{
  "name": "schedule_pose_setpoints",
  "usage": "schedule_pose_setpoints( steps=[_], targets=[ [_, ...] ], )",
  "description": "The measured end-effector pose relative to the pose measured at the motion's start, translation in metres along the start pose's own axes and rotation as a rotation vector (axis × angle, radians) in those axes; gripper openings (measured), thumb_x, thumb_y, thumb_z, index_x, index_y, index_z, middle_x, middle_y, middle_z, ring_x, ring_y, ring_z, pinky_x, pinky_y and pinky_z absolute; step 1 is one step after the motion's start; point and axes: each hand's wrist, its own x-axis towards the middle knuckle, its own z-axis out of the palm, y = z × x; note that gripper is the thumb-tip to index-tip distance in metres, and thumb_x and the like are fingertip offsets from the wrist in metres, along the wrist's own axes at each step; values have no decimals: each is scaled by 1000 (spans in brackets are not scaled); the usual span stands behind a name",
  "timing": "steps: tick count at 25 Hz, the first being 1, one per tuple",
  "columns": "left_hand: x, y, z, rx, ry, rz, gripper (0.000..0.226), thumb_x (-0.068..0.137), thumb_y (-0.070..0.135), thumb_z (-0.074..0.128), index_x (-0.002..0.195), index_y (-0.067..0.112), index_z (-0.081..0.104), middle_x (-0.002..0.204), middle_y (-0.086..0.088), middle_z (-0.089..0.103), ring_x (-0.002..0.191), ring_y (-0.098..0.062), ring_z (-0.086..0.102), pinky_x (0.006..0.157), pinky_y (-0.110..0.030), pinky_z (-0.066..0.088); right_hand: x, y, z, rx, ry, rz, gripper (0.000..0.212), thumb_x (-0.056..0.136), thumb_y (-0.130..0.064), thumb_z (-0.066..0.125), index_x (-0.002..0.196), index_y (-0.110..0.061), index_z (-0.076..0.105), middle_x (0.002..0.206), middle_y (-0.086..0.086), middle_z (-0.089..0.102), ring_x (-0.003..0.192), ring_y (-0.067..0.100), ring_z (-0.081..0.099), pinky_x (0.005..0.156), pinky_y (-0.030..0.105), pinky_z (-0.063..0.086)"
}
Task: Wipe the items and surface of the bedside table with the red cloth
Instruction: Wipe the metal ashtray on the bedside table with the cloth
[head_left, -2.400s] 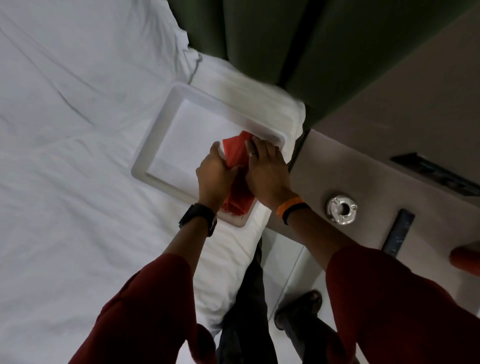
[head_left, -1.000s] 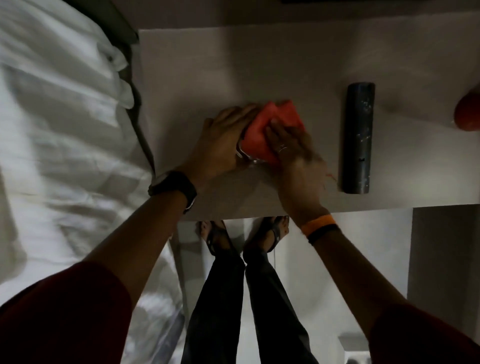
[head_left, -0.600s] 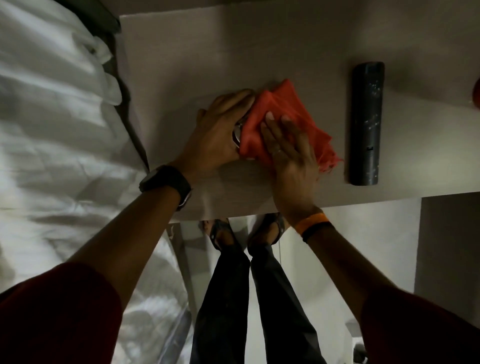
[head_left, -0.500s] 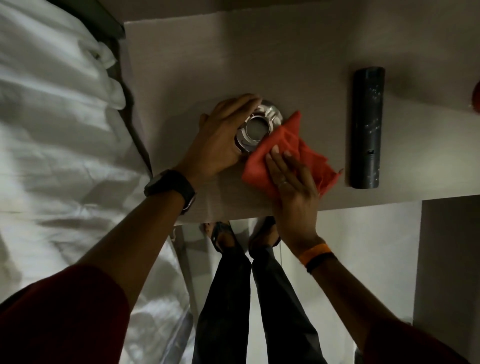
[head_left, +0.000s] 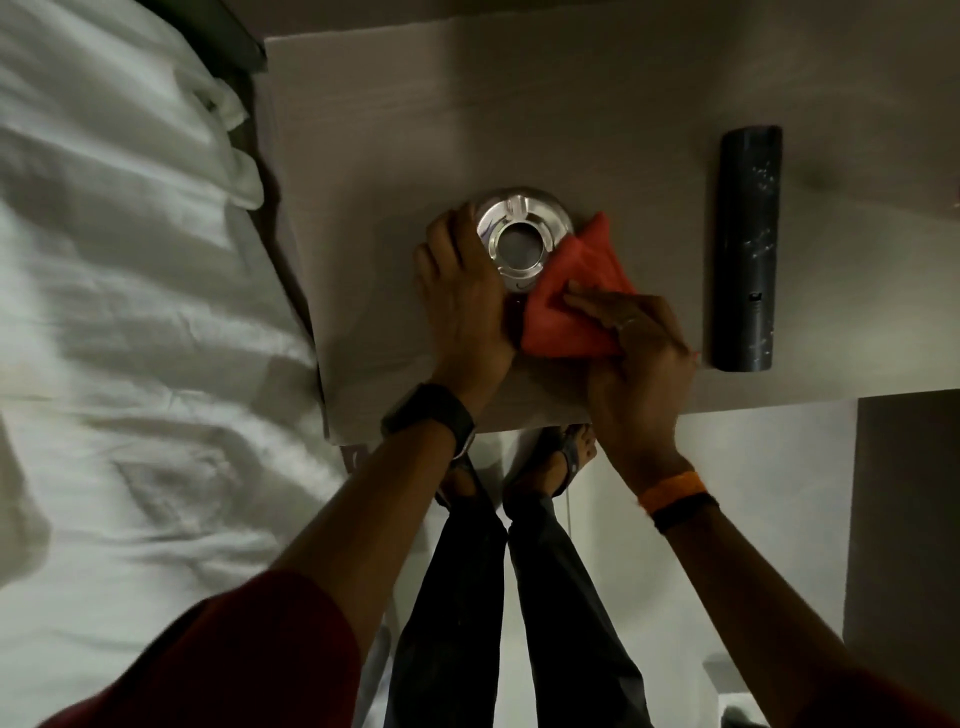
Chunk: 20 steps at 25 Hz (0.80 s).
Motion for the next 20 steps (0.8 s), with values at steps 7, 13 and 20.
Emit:
schedule_pose_setpoints(
  steps=[7,13,20],
  targets=[
    [33,-14,-30,310,-226,371,125,68,38,89,159,14,7,169,-15,11,154,-46,7,117,-69,24,12,2,6,203,237,265,49,86,-13,41,131,-20,57,132,10,57,111,1,53,101,20,50],
    [69,-26,-41,15,-358,631,78,83,33,75,148,6,43,156,-15,44,145,-32,41,123,-41,32,-3,1,33,-363,-131,-164,58,89,-18,69,143,-18,47,153,6,46,145,29,38,112,63,34],
    [45,-30,-25,-112,-150,534,75,78,16,84,143,2,49,148,-16,51,136,-33,47,117,-38,40,3,20,24,-413,-92,-292,48,98,-34,55,142,-15,49,149,6,51,142,29,42,116,64,30]
  ],
)
